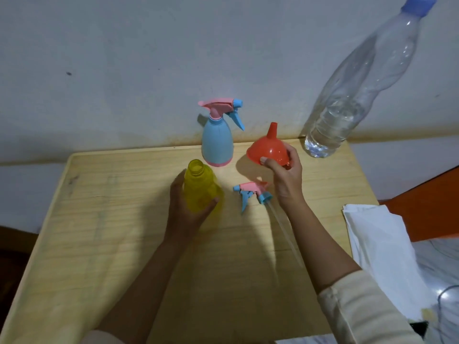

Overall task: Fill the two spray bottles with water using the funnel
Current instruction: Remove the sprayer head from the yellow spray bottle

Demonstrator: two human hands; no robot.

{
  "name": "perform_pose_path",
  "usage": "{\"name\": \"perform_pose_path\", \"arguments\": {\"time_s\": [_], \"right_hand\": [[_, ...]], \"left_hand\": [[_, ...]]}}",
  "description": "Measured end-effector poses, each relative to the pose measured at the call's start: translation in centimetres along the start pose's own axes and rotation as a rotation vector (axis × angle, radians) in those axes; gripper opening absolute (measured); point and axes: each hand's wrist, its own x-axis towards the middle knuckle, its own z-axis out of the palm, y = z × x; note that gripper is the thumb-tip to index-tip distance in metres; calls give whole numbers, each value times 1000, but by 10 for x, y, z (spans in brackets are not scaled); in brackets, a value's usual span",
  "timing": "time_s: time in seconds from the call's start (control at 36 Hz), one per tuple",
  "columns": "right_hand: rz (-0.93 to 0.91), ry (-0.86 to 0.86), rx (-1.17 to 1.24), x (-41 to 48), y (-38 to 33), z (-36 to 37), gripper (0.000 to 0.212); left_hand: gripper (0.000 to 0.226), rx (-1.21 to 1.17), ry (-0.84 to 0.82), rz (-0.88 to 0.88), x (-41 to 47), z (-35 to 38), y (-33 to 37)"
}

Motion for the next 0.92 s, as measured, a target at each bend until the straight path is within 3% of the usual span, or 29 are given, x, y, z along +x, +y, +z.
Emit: {"name": "perform_pose_path", "arguments": {"time_s": [0.11,0.22,0.31,0.53,0.67,0.81,0.92], "right_hand": [[10,-130,-52,-17,-17,12,66],[-92,-214,-198,-32,-32,26,54],[-198,-241,-298,-40,-44,38,58],[-489,-346,-748,-55,-67,66,65],[-502,-489,-902,-57,-78,79,74],[-653,-496,-1075,-57,-85,93,80],[-668,-525,-1162,-56,-90,100,81]], "left_hand": [[85,-41,-46,-27,5,-3,8],[78,-94,-135,-20,10,-10,11],[68,-145,-161,-36,13,-12,16],[73,-145,-174,-76,15,-13,7],[76,-148,-206,-62,14,-16,7],[78,-192,-288,-59,14,-21,5],[74,-229,-325,-34,13,-25,10]]}}
